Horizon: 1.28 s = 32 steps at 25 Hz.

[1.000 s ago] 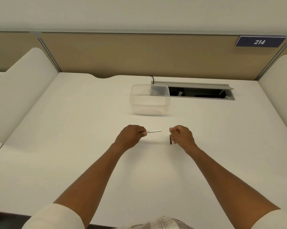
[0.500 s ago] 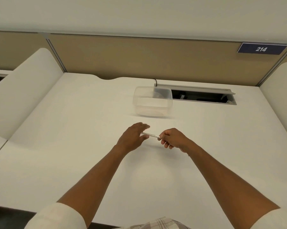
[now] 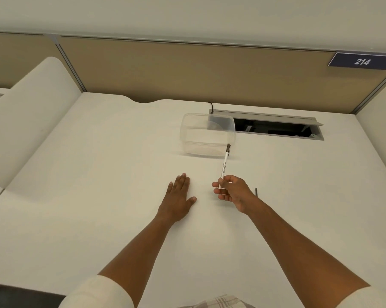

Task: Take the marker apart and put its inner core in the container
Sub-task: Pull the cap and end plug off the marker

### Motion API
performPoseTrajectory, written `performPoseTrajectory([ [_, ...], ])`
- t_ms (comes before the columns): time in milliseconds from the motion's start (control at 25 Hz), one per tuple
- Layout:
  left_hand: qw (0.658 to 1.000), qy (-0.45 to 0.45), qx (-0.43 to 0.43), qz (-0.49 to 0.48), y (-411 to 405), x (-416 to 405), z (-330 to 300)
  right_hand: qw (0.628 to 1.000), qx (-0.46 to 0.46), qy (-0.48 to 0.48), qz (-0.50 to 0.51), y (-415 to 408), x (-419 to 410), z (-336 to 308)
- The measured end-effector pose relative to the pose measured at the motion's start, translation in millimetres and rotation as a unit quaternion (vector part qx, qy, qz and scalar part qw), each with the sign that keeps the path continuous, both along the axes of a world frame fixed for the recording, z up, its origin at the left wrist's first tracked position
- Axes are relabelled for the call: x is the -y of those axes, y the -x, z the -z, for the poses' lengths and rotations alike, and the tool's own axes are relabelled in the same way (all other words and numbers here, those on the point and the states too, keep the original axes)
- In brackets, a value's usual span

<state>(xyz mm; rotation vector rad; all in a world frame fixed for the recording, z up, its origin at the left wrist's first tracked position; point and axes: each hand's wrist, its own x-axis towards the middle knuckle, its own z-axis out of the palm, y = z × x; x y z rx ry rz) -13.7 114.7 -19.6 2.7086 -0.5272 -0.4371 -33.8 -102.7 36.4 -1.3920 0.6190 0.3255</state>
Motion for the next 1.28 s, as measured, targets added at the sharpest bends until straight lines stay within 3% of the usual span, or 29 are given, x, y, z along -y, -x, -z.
performPoseTrajectory([
  [240, 0.996, -0.007, 0.092, -0.005, 10, 1, 16, 0.994, 0.046, 0.099, -0.013, -1, -11, 17],
  [560, 0.993, -0.006, 0.114, -0.013, 12, 0, 20, 0.957, 0.064, 0.276, -0.070, 5, -20, 26],
  [841, 0.993, -0.002, 0.116, -0.014, 12, 0, 19, 0.933, 0.076, 0.333, -0.117, 4, -23, 22],
  [1281, 0.994, -0.003, 0.111, -0.015, 11, 0, 19, 0.926, 0.083, 0.347, -0.123, 4, -19, 21],
])
